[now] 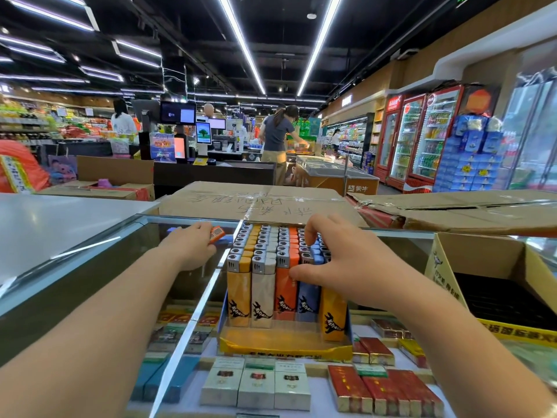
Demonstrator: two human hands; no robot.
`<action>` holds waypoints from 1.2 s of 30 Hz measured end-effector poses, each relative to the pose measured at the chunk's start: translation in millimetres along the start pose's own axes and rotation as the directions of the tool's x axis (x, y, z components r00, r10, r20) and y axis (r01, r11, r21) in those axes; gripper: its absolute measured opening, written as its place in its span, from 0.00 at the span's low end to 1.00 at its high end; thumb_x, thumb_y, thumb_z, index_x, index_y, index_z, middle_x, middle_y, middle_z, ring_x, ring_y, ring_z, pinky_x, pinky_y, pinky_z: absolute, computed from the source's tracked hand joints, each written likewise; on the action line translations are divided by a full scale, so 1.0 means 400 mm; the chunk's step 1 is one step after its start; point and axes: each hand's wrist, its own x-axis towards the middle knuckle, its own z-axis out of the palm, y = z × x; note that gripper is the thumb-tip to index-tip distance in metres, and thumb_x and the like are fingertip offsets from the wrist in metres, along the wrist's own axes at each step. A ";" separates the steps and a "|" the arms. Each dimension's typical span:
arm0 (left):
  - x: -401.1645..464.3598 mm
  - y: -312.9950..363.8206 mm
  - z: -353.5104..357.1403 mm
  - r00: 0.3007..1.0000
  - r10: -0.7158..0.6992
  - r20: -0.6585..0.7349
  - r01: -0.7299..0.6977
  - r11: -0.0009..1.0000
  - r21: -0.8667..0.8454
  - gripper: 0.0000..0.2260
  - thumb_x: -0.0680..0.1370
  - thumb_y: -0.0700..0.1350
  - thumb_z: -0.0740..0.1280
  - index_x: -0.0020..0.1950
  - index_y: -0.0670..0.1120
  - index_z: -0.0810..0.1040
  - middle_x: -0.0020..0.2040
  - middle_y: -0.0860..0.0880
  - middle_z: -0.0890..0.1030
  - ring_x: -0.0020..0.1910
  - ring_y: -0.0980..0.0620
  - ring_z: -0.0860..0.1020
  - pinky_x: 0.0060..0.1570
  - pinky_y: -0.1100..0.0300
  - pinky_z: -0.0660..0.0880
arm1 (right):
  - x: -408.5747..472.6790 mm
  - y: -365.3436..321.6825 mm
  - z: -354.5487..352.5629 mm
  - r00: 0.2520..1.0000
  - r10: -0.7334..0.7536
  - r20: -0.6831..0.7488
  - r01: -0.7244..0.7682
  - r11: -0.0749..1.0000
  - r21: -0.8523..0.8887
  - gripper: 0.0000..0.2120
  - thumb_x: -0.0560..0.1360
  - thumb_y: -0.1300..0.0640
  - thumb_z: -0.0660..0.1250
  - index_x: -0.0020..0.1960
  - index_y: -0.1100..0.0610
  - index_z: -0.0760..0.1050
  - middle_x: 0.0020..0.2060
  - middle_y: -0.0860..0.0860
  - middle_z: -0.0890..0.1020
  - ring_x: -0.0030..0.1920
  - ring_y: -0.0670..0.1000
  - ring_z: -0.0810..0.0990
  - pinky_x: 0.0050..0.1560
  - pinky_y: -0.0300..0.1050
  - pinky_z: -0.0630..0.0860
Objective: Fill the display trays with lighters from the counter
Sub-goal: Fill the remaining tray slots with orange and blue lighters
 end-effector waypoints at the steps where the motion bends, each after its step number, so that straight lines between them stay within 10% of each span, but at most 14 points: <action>1: 0.002 -0.004 0.000 1.000 -0.001 0.010 0.001 1.000 -0.025 0.15 0.78 0.51 0.63 0.63 0.49 0.66 0.59 0.47 0.76 0.53 0.49 0.75 0.57 0.51 0.72 | 0.000 0.000 0.000 1.000 -0.002 -0.002 0.002 1.000 -0.001 0.18 0.69 0.38 0.66 0.49 0.44 0.61 0.52 0.45 0.72 0.49 0.48 0.74 0.44 0.43 0.76; 6: 0.011 -0.007 0.004 1.000 0.004 0.030 -0.001 0.994 -0.112 0.10 0.78 0.43 0.62 0.58 0.49 0.68 0.50 0.50 0.72 0.44 0.53 0.73 0.42 0.59 0.68 | 0.002 0.002 0.004 1.000 -0.016 -0.010 0.016 1.000 -0.001 0.18 0.69 0.38 0.66 0.49 0.44 0.61 0.50 0.44 0.72 0.47 0.47 0.74 0.39 0.41 0.72; 11: 0.012 -0.020 0.008 0.996 0.052 0.077 -0.047 0.997 -0.069 0.19 0.80 0.47 0.60 0.71 0.50 0.65 0.66 0.47 0.67 0.63 0.47 0.67 0.62 0.52 0.67 | 0.003 0.005 0.002 1.000 -0.024 -0.005 0.024 1.000 -0.006 0.18 0.69 0.37 0.66 0.49 0.43 0.60 0.49 0.43 0.71 0.47 0.46 0.73 0.36 0.37 0.69; 17: 0.019 -0.025 0.009 0.999 0.026 0.044 -0.021 0.995 -0.096 0.14 0.76 0.55 0.64 0.57 0.49 0.72 0.56 0.47 0.72 0.52 0.50 0.70 0.52 0.56 0.69 | 0.002 0.003 0.001 1.000 -0.021 -0.002 0.021 1.000 -0.004 0.18 0.70 0.38 0.66 0.49 0.43 0.59 0.49 0.43 0.70 0.45 0.45 0.71 0.35 0.36 0.67; 23: 0.019 -0.013 0.007 0.998 0.054 -0.015 -0.055 0.998 -0.034 0.20 0.78 0.53 0.62 0.66 0.46 0.68 0.63 0.47 0.72 0.61 0.49 0.70 0.59 0.54 0.69 | 0.001 0.003 0.003 1.000 -0.017 0.001 0.017 1.000 0.001 0.18 0.70 0.37 0.66 0.49 0.43 0.59 0.50 0.43 0.70 0.46 0.45 0.73 0.35 0.37 0.69; 27: 0.021 0.003 0.009 0.987 0.070 0.142 -0.057 0.994 -0.097 0.16 0.80 0.51 0.60 0.66 0.51 0.70 0.57 0.48 0.78 0.53 0.51 0.76 0.54 0.56 0.73 | 0.000 0.004 0.003 1.000 -0.021 0.004 0.021 1.000 0.001 0.18 0.70 0.37 0.65 0.49 0.42 0.59 0.49 0.42 0.70 0.46 0.45 0.72 0.35 0.36 0.69; 36: 0.033 -0.013 0.011 1.000 0.003 0.011 -0.003 0.999 0.052 0.13 0.79 0.53 0.60 0.56 0.45 0.74 0.48 0.49 0.72 0.43 0.54 0.73 0.42 0.61 0.68 | -0.001 0.003 0.003 1.000 -0.024 -0.010 0.024 1.000 -0.001 0.18 0.70 0.38 0.66 0.49 0.43 0.59 0.49 0.43 0.71 0.45 0.45 0.72 0.36 0.38 0.70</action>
